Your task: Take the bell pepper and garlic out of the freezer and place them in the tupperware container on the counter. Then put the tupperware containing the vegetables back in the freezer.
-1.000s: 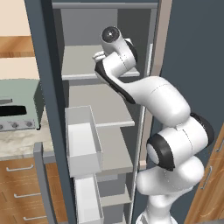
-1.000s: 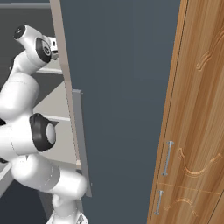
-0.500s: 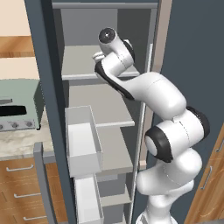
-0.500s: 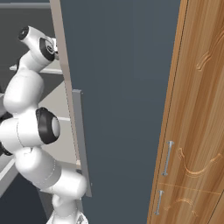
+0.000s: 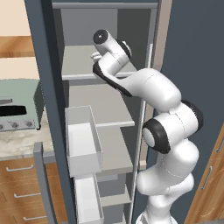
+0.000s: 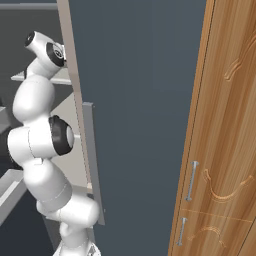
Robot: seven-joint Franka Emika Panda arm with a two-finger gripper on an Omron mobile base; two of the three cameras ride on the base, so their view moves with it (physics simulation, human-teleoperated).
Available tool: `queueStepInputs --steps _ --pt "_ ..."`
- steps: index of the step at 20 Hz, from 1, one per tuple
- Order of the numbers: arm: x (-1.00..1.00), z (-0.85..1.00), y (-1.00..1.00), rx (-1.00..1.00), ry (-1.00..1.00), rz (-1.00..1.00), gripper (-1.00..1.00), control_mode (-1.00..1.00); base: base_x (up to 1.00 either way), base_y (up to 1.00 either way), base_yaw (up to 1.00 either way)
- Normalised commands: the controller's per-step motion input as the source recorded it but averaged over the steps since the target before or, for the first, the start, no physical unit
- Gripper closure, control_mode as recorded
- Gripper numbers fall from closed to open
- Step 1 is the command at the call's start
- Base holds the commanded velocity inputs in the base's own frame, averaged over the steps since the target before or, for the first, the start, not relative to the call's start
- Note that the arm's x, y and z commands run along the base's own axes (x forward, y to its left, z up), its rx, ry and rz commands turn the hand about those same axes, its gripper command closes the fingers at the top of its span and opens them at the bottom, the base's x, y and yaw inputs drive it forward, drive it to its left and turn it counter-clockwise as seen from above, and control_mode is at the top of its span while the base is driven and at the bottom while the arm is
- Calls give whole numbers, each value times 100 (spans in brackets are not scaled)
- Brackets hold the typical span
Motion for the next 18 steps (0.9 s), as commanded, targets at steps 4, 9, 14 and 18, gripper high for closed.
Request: queueStepInputs --steps 4,9,14,18 --pt "16 -14 0 7 0 -8 -100 -100 0 0 0" --pt "0 -25 0 10 1 -6 100 -100 0 0 0" --pt "0 -37 -13 11 1 -4 100 -100 0 0 0" --pt "-7 -17 -7 9 -2 0 100 -100 0 0 0"
